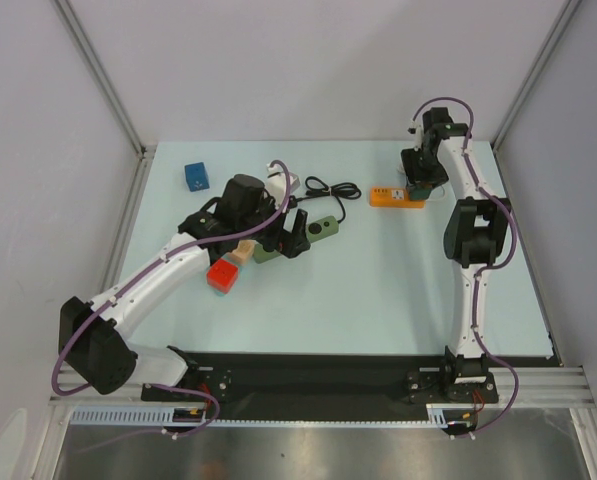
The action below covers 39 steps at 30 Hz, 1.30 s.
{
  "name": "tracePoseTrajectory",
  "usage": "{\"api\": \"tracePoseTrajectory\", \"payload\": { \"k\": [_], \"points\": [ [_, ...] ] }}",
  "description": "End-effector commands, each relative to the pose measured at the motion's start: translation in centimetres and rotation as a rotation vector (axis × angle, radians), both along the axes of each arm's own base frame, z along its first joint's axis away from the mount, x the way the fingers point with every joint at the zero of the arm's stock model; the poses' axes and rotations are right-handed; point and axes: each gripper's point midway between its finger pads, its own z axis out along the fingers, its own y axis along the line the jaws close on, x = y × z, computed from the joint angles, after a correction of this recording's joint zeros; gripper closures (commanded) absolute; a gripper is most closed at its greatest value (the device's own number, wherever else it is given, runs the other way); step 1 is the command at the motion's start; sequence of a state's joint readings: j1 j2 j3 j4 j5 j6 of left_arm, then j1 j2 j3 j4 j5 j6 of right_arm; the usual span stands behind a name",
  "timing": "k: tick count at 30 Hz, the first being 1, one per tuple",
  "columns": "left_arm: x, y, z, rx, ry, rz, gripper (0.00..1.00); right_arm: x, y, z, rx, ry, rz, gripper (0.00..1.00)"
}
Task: Insert the plug
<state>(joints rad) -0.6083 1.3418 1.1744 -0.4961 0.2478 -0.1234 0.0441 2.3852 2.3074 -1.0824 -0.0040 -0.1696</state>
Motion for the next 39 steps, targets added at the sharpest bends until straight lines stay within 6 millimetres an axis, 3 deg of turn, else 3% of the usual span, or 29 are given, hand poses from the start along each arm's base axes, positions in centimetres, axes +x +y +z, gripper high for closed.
{"api": "tracePoseTrajectory", "payload": {
  "k": [1, 10, 20, 26, 39],
  "points": [
    [0.0, -0.1, 1.5, -0.044, -0.030, -0.003, 0.00, 0.5, 0.5, -0.8, -0.009, -0.020, 0.041, 1.00],
    [0.1, 0.1, 1.2, -0.036, -0.028, 0.002, 0.00, 0.6, 1.5, -2.9, 0.061, -0.002, 0.006, 1.00],
    [0.1, 0.0, 1.4, -0.043, -0.026, -0.001, 0.00, -1.2, 3.2, -3.9, 0.097, 0.109, -0.072, 1.00],
    [0.0, 0.1, 1.5, -0.044, -0.031, 0.002, 0.00, -1.5, 3.7, -3.4, 0.084, 0.133, -0.093, 1.00],
    [0.0, -0.2, 1.1, -0.047, -0.016, -0.004, 0.00, -2.8, 3.6, -7.7, 0.024, 0.195, -0.151, 1.00]
  ]
}}
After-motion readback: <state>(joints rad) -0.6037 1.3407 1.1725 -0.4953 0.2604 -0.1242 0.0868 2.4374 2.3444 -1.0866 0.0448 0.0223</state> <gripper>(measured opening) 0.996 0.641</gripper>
